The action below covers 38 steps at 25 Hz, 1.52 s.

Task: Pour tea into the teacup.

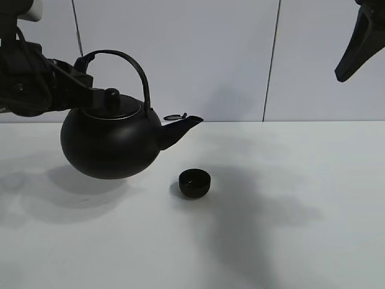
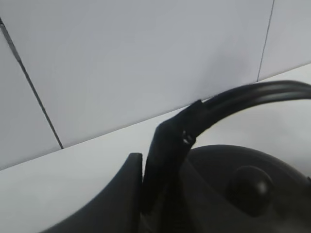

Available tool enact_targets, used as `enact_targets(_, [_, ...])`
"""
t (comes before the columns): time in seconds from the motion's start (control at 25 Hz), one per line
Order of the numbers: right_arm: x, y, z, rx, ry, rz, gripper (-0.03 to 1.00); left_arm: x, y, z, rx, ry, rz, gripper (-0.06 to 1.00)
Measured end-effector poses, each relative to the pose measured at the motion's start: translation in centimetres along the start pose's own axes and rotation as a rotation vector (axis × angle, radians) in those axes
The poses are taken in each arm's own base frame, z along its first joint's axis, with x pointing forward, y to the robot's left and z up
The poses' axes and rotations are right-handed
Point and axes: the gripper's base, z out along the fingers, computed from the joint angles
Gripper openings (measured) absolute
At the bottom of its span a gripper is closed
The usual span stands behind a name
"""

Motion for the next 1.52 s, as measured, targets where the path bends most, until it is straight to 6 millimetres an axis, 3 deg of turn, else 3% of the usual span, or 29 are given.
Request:
enact_targets(0.68, [-0.1,0.0,0.0,0.001,-0.01,0.0,0.55,0.4,-0.3,-0.2,-0.114,0.043,-0.137,0.13])
enact_targets(1.12, [-0.1,0.0,0.0,0.001,-0.013,0.0,0.55,1.4,-1.6,3.0,-0.034,0.063,-0.032,0.13])
enact_targets(1.52, [-0.1,0.0,0.0,0.001,-0.014,0.0,0.55,1.3,-1.7,3.2,-0.025,0.056,0.096,0.13])
